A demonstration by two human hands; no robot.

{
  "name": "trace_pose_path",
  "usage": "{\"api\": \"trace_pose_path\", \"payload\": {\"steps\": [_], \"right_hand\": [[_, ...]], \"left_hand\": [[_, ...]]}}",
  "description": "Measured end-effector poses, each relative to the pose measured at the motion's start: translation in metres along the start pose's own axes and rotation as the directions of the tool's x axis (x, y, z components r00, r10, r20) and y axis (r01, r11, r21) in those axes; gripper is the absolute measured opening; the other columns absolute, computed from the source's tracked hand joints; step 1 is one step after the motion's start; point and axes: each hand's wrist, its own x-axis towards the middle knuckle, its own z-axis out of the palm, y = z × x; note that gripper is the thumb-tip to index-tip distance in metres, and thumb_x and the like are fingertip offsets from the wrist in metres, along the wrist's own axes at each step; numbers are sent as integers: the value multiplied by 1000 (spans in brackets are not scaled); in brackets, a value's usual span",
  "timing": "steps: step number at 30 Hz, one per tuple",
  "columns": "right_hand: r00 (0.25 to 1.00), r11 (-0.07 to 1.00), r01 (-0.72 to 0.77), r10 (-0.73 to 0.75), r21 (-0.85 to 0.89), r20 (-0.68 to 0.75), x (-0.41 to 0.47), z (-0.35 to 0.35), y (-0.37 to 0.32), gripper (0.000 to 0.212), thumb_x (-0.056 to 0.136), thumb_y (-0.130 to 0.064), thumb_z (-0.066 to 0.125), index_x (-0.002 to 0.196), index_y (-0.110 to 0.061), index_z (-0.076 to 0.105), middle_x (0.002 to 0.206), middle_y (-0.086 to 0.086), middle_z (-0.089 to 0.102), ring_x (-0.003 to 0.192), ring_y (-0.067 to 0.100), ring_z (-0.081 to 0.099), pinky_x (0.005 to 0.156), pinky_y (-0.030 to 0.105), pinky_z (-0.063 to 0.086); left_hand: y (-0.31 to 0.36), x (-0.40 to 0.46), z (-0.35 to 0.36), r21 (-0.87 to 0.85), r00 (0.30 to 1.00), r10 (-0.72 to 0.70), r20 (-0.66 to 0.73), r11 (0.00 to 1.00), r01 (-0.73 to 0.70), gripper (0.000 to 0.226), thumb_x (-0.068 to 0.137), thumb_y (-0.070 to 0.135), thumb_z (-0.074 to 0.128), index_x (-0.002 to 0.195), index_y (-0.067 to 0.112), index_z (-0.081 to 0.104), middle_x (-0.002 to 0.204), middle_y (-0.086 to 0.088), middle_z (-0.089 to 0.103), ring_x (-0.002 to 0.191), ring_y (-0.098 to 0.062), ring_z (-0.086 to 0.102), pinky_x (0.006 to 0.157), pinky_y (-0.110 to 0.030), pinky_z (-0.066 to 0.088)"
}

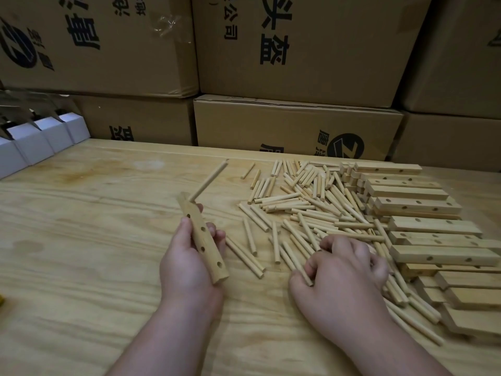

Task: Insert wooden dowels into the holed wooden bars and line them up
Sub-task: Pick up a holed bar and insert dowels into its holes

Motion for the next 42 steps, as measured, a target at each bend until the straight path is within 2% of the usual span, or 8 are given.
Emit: {"api": "trace_pose_path", "payload": {"steps": [4,10,14,19,27,33,37,42], "right_hand": [[998,999,25,-23,27,-58,-1,2,0,30,85,-60,45,76,-36,60,124,-14,49,121,14,29,100,42,14],[930,914,204,-69,352,-360,-1,-5,-3,17,91,-44,51,89,-35,66,78,-26,57,88,8,56,92,31,18],[896,799,411,-264,440,-357,-3,-1,-8,20,96,-34,49,108,-36,66,91,-29,58,95,-2,53,92,35,26],[876,755,463,-312,464,-367,-4,2,-6,24,96,-37,47,110,-36,66,89,-29,54,95,-2,52,93,37,30],[877,754,438,-240,490,-416,-3,-1,-4,26,94,-38,47,108,-33,68,91,-21,54,95,5,55,90,37,32],[872,743,450,-246,495,-423,-3,-4,-4,25,93,-36,49,107,-32,69,91,-22,55,94,5,56,90,37,33],[865,724,474,-276,501,-420,-3,-5,-3,19,93,-31,55,105,-31,69,90,-24,57,95,3,56,88,38,39],[851,707,500,-295,500,-434,-1,-3,-1,18,89,-23,62,103,-28,71,84,-26,55,90,0,55,84,38,42]], "left_hand": [[-2,0,0,79,998,-32,51,996,28,32,106,34,45,109,20,74,68,0,58,71,-17,60,94,-36,51],[-6,-3,1,148,990,-59,128,988,40,33,106,35,46,115,18,73,69,-2,59,70,-18,63,95,-39,54],[-8,-4,2,244,985,-36,170,970,-7,33,105,35,47,99,19,76,76,-4,61,67,-13,66,90,-38,56],[-11,-3,-4,360,949,-25,313,928,-94,39,103,37,49,83,28,80,75,2,67,70,-7,66,87,-38,53],[-15,-1,-11,508,928,-51,370,847,-156,39,100,45,53,119,15,69,79,-1,74,74,-10,71,64,-21,53],[-17,2,-13,547,929,-54,365,820,-167,69,83,61,57,129,10,61,83,-5,75,74,-10,69,67,-24,50],[-18,6,-16,548,929,-44,367,817,-177,69,84,65,56,129,12,61,82,-7,74,77,-12,69,82,-36,46],[-19,7,-17,529,926,-36,376,829,-182,65,83,65,58,122,14,65,84,-5,74,80,-14,70,84,-38,48]]}}
